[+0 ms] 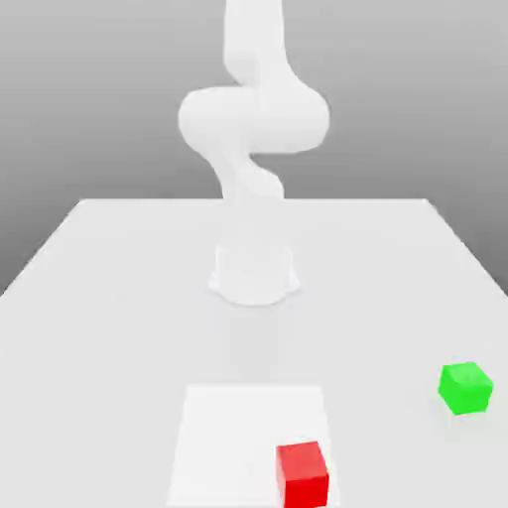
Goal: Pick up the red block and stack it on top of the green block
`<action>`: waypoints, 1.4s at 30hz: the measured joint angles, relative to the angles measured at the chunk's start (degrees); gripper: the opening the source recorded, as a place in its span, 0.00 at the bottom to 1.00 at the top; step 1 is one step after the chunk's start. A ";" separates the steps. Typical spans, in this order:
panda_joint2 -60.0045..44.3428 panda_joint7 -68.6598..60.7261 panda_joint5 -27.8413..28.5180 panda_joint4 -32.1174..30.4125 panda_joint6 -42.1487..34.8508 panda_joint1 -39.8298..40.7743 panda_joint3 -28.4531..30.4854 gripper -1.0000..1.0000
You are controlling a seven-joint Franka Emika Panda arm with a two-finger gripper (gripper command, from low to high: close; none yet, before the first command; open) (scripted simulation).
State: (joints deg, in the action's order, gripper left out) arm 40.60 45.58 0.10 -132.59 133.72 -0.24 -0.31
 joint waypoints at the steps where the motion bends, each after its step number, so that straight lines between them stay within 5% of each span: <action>1: -2.26 -0.11 0.04 -0.35 0.84 -0.10 -0.14 0.50; 29: -60.59 -1.63 2.24 -7.07 25.96 -3.49 -2.06 0.50; 30: -62.43 -1.50 2.42 -6.79 27.50 -3.65 -1.87 0.00; 37: -62.77 -1.41 2.53 -6.75 27.77 -3.62 -1.89 0.00; 42: -54.13 -1.62 1.59 -8.19 20.57 -3.26 -2.92 0.00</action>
State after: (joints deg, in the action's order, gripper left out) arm -13.53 43.97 1.69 -140.79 154.29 -3.50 -3.23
